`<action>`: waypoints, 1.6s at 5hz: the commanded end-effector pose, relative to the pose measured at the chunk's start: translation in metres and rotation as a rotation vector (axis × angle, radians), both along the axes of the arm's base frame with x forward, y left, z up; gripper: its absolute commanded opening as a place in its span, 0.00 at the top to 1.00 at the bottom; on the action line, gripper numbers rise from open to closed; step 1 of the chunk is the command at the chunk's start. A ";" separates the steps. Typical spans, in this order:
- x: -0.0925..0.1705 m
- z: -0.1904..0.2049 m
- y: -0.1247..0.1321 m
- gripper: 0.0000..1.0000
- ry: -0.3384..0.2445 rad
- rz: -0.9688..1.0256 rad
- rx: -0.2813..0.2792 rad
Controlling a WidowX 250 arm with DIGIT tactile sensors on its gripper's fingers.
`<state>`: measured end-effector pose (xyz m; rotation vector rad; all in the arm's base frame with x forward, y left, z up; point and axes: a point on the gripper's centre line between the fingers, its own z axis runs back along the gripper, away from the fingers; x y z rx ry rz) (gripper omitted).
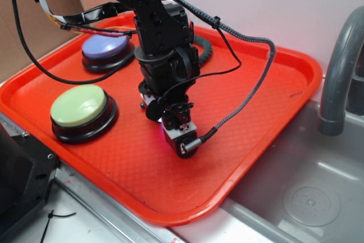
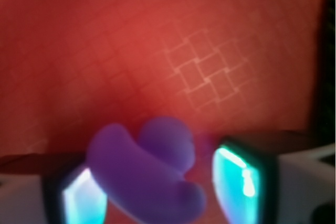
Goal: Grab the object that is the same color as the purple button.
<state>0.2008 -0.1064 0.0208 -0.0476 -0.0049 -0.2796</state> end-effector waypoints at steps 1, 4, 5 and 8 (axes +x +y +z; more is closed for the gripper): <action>0.010 0.009 -0.005 0.74 -0.032 0.056 0.002; 0.004 0.094 0.048 1.00 -0.078 0.413 -0.087; -0.007 0.133 0.082 1.00 -0.113 0.539 -0.160; -0.017 0.156 0.118 1.00 -0.122 0.754 -0.057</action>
